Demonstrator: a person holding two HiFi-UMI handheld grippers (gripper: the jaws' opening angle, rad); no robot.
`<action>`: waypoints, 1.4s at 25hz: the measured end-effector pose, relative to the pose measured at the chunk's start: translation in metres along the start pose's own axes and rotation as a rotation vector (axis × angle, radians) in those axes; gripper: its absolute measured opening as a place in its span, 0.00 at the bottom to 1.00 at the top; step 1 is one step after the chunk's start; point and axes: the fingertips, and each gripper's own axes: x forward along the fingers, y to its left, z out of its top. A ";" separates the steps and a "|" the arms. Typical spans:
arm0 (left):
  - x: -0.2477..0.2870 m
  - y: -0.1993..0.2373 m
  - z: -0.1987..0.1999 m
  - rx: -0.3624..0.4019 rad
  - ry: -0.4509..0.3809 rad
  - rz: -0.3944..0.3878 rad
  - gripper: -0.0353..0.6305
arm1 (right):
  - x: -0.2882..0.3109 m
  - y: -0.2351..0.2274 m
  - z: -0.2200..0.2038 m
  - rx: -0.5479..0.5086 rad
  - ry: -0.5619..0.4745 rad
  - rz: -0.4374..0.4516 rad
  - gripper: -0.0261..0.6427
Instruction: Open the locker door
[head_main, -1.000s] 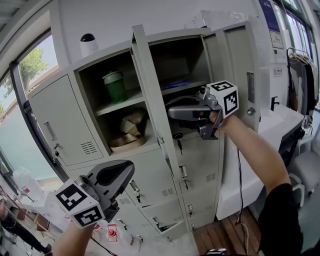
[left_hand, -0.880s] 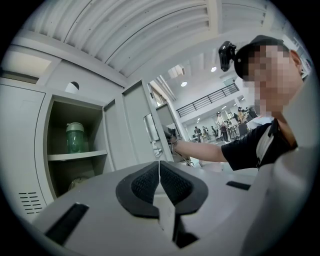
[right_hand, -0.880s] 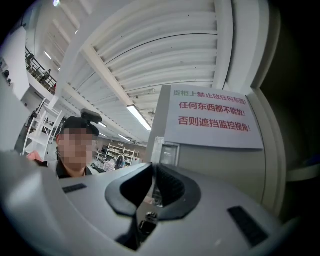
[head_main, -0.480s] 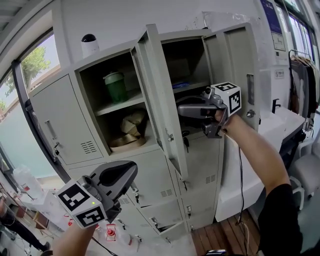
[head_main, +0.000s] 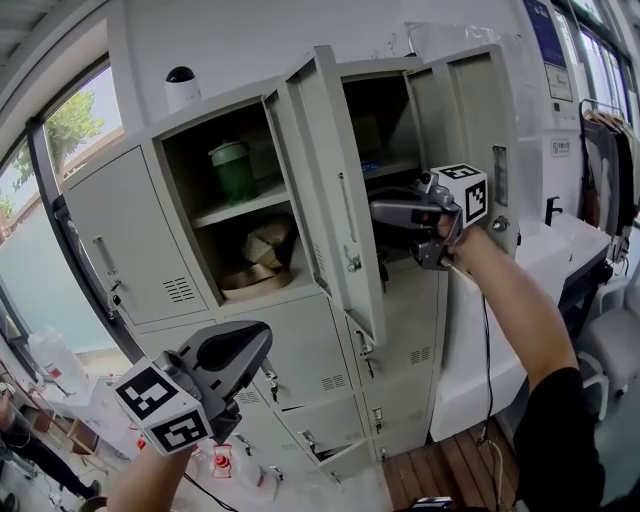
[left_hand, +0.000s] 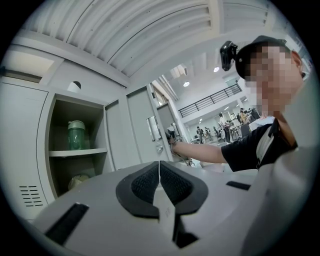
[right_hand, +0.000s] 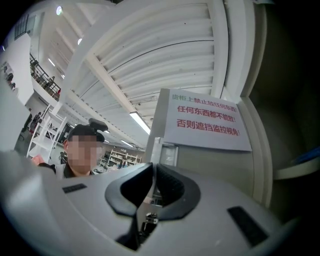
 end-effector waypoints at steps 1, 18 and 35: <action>0.000 -0.001 0.000 -0.003 -0.001 0.000 0.08 | 0.000 0.000 0.000 -0.004 -0.001 -0.004 0.09; -0.020 -0.017 -0.004 -0.025 -0.026 -0.028 0.08 | 0.016 -0.008 0.003 -0.170 0.074 -0.311 0.06; -0.109 -0.007 -0.004 -0.088 -0.136 -0.164 0.08 | 0.092 0.065 0.030 -0.420 0.069 -0.733 0.06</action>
